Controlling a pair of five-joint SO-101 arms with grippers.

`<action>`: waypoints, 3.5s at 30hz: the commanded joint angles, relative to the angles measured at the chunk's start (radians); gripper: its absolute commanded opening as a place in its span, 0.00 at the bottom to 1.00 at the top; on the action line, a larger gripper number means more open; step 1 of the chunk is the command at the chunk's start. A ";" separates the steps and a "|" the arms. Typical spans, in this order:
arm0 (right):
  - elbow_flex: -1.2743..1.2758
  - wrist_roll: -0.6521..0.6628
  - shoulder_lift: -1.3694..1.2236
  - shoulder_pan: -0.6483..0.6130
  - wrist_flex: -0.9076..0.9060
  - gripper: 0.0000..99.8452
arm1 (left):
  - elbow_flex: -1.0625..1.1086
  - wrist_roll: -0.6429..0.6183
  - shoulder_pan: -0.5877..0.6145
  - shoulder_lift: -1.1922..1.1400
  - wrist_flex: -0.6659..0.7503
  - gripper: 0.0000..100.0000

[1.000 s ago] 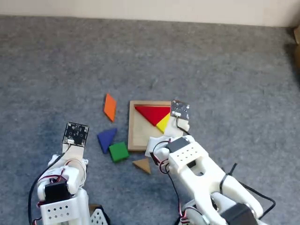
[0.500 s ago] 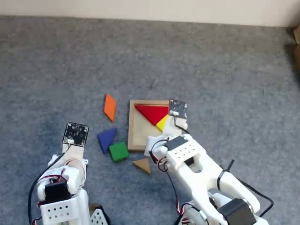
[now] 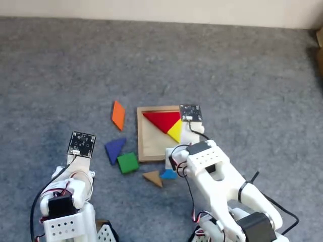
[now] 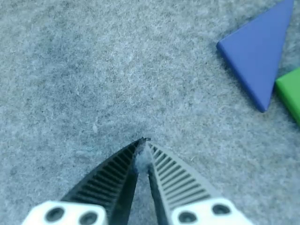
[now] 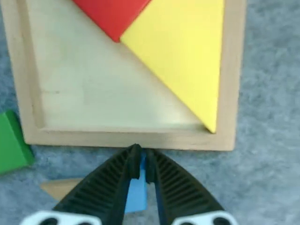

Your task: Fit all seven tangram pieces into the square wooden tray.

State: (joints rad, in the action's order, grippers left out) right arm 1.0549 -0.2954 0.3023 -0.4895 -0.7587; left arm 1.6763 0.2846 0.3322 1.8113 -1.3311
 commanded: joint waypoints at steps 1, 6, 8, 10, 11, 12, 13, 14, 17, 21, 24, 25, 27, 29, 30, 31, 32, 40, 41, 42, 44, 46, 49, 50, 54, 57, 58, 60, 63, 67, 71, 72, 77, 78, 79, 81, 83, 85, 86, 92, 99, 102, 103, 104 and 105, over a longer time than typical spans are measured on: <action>0.012 0.068 0.036 0.070 -0.038 0.02 | 0.019 -0.006 0.005 0.005 -0.003 0.01; 0.015 0.071 0.197 0.111 -0.116 0.02 | 0.019 -0.006 0.005 0.005 -0.003 0.01; 0.018 0.071 0.240 0.111 -0.110 0.03 | 0.019 -0.006 0.005 0.005 -0.003 0.01; 0.018 0.066 0.259 0.105 -0.113 0.05 | 0.019 -0.006 0.005 0.005 -0.003 0.01; 0.013 0.041 0.259 0.104 -0.113 0.08 | 0.019 -0.006 0.005 0.005 -0.003 0.01; 0.010 -0.002 0.259 0.102 -0.113 0.11 | 0.019 -0.006 0.005 0.005 -0.003 0.01; 0.010 -0.046 0.259 0.097 -0.113 0.15 | 0.019 -0.006 0.005 0.005 -0.003 0.01; 0.010 -0.078 0.259 0.082 -0.114 0.19 | 0.019 -0.006 0.005 0.005 -0.003 0.01; 0.012 -0.084 0.259 0.016 -0.114 0.23 | 0.019 -0.006 0.005 0.005 -0.003 0.01; 0.010 -0.020 0.268 -0.054 -0.116 0.23 | 0.019 -0.006 0.005 0.005 -0.003 0.01; 0.008 0.130 0.269 -0.085 -0.124 0.23 | 0.019 -0.006 0.005 0.005 -0.003 0.01; 0.004 0.172 0.269 -0.096 -0.134 0.23 | 0.019 -0.006 0.005 0.005 -0.003 0.01; -0.035 0.235 0.259 -0.114 -0.174 0.23 | 0.019 -0.006 0.005 0.005 -0.003 0.01; -0.079 0.284 0.259 -0.127 -0.232 0.23 | 0.019 -0.006 0.005 0.005 -0.003 0.01; -0.107 0.307 0.257 -0.133 -0.262 0.23 | 0.019 -0.006 0.005 0.005 -0.003 0.01; -0.133 0.336 0.257 -0.140 -0.289 0.23 | 0.019 -0.006 0.005 0.005 -0.003 0.01; -0.154 0.367 0.257 -0.148 -0.306 0.23 | 0.019 -0.006 0.005 0.005 -0.003 0.01; -0.254 0.551 0.117 -0.234 -0.321 0.23 | 0.019 -0.006 0.005 0.005 -0.003 0.01; -0.269 0.557 0.084 -0.243 -0.321 0.23 | 0.019 -0.006 0.005 0.005 -0.003 0.01; -0.286 0.565 0.050 -0.249 -0.321 0.23 | 0.019 -0.006 0.005 0.005 -0.003 0.01; -0.312 0.586 -0.005 -0.259 -0.321 0.23 | 0.019 -0.006 0.005 0.005 -0.003 0.01; -0.328 0.611 -0.042 -0.260 -0.321 0.23 | 0.019 -0.006 0.005 0.005 -0.003 0.01; -0.329 0.640 -0.061 -0.255 -0.321 0.23 | 0.019 -0.006 0.005 0.005 -0.003 0.01; -0.326 0.649 -0.061 -0.254 -0.321 0.23 | 0.019 -0.006 0.005 0.005 -0.003 0.01; -0.326 0.678 -0.070 -0.254 -0.317 0.23 | 0.019 -0.006 0.005 0.005 -0.003 0.01; -0.323 0.697 -0.071 -0.254 -0.315 0.23 | 0.019 -0.006 0.005 0.005 -0.003 0.01; -0.321 0.697 -0.071 -0.254 -0.315 0.23 | 0.019 -0.006 0.005 0.005 -0.003 0.01; -0.308 0.697 -0.073 -0.254 -0.315 0.23 | 0.019 -0.006 0.005 0.005 -0.003 0.01; -0.271 0.697 -0.073 -0.254 -0.303 0.23 | 0.019 -0.006 0.005 0.005 -0.003 0.01; -0.208 0.698 -0.073 -0.254 -0.237 0.23 | 0.019 -0.006 0.005 0.005 -0.003 0.01; -0.159 0.698 -0.073 -0.254 -0.199 0.23 | 0.019 -0.006 0.005 0.005 -0.003 0.01; -0.154 0.698 -0.073 -0.254 -0.193 0.23 | 0.019 -0.006 0.005 0.005 -0.003 0.01; -0.154 0.698 -0.073 -0.254 -0.193 0.23 | 0.019 -0.006 0.005 0.005 -0.003 0.01; -0.154 0.698 -0.073 -0.254 -0.193 0.23 | 0.019 -0.006 0.005 0.005 -0.003 0.01; -0.154 0.698 -0.073 -0.254 -0.193 0.23 | 0.019 -0.006 0.005 0.005 -0.003 0.01; -0.153 0.698 -0.073 -0.254 -0.196 0.23 | 0.019 -0.006 0.005 0.005 -0.003 0.01; -0.147 0.698 -0.073 -0.254 -0.199 0.23 | 0.019 -0.006 0.005 0.005 -0.003 0.01; -0.127 0.698 -0.073 -0.254 -0.196 0.23 | 0.019 -0.006 0.005 0.005 -0.003 0.01; -0.119 0.698 -0.073 -0.254 -0.194 0.23 | 0.019 -0.006 0.005 0.005 -0.003 0.01; -0.116 0.698 -0.071 -0.254 -0.194 0.19 | 0.019 -0.006 0.005 0.005 -0.003 0.01; -0.119 0.698 -0.071 -0.254 -0.194 0.13 | 0.019 -0.006 0.005 0.005 -0.003 0.01; -0.119 0.697 -0.065 -0.254 -0.196 0.12 | 0.019 -0.006 0.005 0.005 -0.003 0.01; -0.119 0.692 -0.059 -0.254 -0.200 0.12 | 0.019 -0.006 0.005 0.005 -0.003 0.01; -0.124 0.690 -0.059 -0.254 -0.203 0.12 | 0.019 -0.006 0.005 0.005 -0.003 0.01; -0.125 0.690 -0.059 -0.254 -0.217 0.12 | 0.019 -0.006 0.005 0.005 -0.003 0.01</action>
State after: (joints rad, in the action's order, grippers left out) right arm 0.9183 0.3920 0.2363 -0.7334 -0.9551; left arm 1.6763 0.2846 0.3322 1.8113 -1.3311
